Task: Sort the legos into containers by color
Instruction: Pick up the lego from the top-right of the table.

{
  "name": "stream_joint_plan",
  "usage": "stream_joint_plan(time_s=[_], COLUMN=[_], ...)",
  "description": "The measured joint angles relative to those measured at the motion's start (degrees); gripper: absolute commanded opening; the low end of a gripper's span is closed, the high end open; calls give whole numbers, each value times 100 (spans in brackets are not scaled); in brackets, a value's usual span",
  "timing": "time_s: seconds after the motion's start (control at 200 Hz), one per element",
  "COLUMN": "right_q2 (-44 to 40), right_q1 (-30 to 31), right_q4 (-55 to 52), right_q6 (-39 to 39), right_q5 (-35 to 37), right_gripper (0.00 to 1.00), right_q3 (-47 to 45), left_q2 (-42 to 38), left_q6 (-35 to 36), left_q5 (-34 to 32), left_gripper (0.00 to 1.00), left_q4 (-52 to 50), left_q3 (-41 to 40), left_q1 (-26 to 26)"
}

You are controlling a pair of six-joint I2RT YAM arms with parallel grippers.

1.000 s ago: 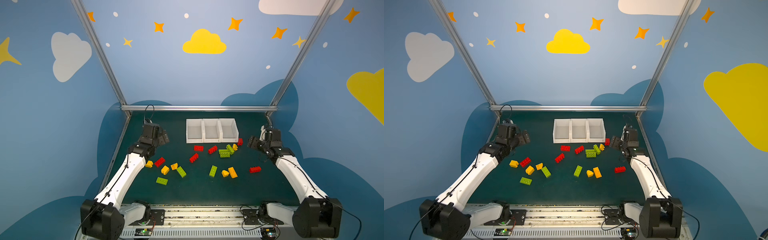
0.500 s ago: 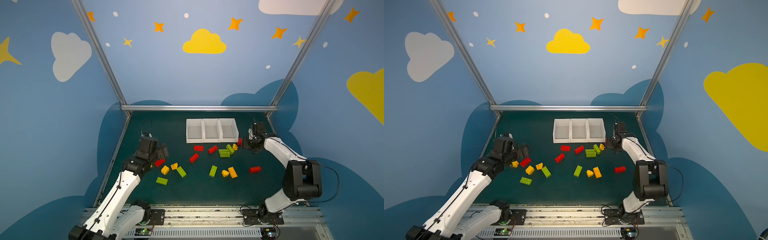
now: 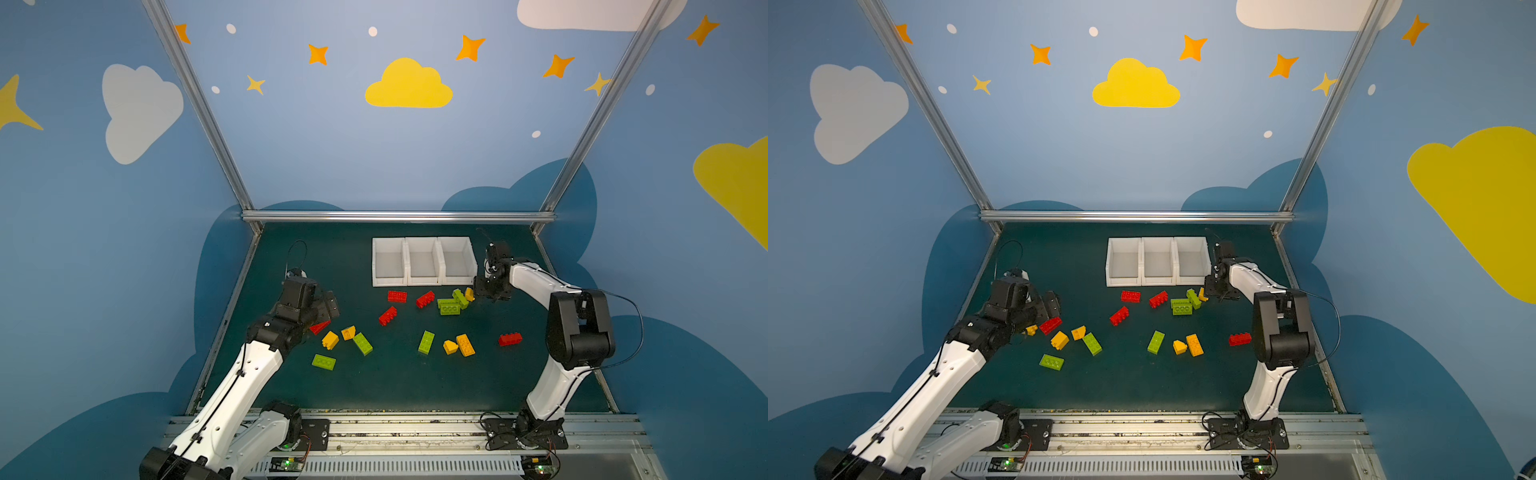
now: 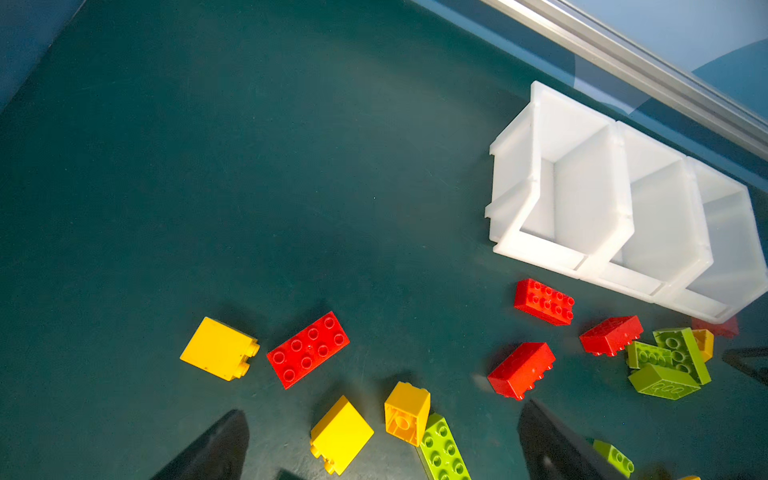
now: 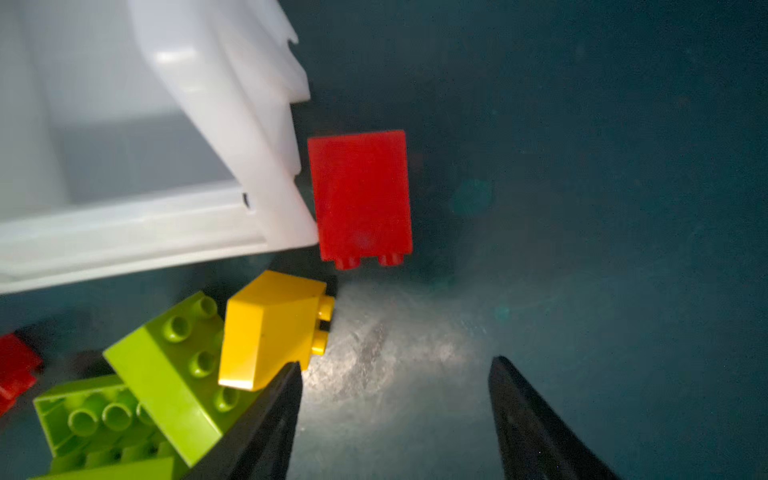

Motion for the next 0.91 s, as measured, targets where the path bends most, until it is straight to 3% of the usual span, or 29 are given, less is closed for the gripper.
stream_joint_plan(time_s=[0.235, 0.646, 0.906], right_q2=[313, 876, 1246], right_q1=[-39, -168, -173], right_q4=[11, -50, -179], right_q6=[0, -7, -20], right_q5=[28, 20, -44], right_gripper=[58, 55, 37], right_q3=[365, 1016, 1541], left_q2=[140, 299, 389], left_q6=[0, 2, 2], left_q5=[0, -4, -2], left_gripper=[100, 100, 100], left_q4=[17, 61, 63], left_q3=[0, 0, 0], left_q1=[0, 0, 4])
